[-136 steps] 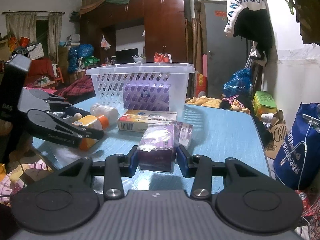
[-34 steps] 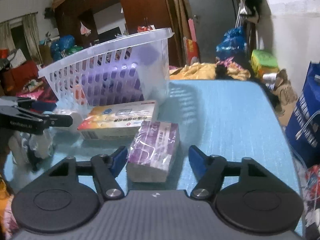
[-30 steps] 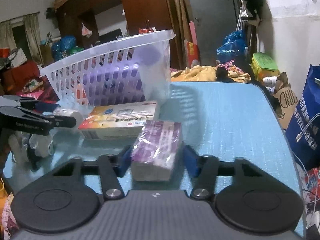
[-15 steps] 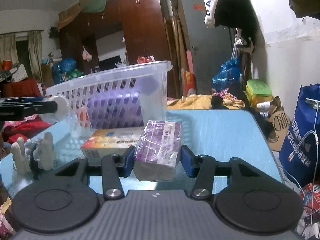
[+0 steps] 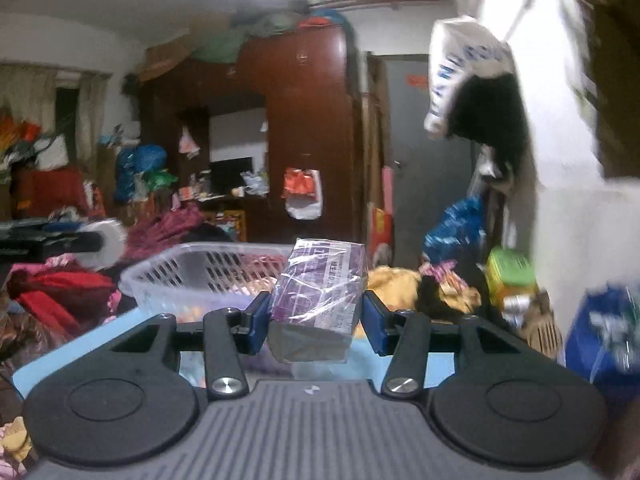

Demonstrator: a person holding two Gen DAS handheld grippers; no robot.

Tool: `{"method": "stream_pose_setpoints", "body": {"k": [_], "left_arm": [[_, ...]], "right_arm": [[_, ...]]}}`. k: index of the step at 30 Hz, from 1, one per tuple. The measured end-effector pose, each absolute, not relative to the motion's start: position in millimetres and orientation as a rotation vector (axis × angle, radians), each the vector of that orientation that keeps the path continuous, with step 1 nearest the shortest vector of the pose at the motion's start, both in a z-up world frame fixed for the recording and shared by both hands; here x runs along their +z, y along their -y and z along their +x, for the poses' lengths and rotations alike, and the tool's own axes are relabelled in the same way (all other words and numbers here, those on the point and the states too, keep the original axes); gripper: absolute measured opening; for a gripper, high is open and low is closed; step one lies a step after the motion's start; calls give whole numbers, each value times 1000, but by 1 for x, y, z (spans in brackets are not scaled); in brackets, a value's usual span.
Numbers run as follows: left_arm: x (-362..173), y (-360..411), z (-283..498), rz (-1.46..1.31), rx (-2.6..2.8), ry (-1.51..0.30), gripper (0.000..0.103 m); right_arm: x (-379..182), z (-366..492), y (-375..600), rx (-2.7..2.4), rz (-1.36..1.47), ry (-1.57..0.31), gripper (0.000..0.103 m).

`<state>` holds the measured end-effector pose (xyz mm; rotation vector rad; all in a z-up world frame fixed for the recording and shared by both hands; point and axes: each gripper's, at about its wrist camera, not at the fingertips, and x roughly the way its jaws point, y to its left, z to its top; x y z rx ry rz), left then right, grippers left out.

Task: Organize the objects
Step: 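Drop the white roll from the left gripper while the right drops the packet into the basket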

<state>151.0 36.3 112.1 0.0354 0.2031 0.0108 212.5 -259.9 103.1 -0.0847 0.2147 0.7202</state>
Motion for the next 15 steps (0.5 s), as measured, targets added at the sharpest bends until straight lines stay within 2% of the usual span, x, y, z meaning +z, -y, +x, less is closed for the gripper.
{"method": "stream_pose_setpoints", "body": {"k": [4, 8, 15], "left_arm": [[117, -43, 223, 16, 34, -383, 78], [99, -56, 279, -9, 111, -526, 78], [68, -66, 310, -39, 89, -616, 79]], "right_arm": [[123, 248, 190, 726, -203, -283, 51], [113, 309, 125, 651, -292, -416, 51], [81, 354, 93, 665, -329, -517, 52]]}}
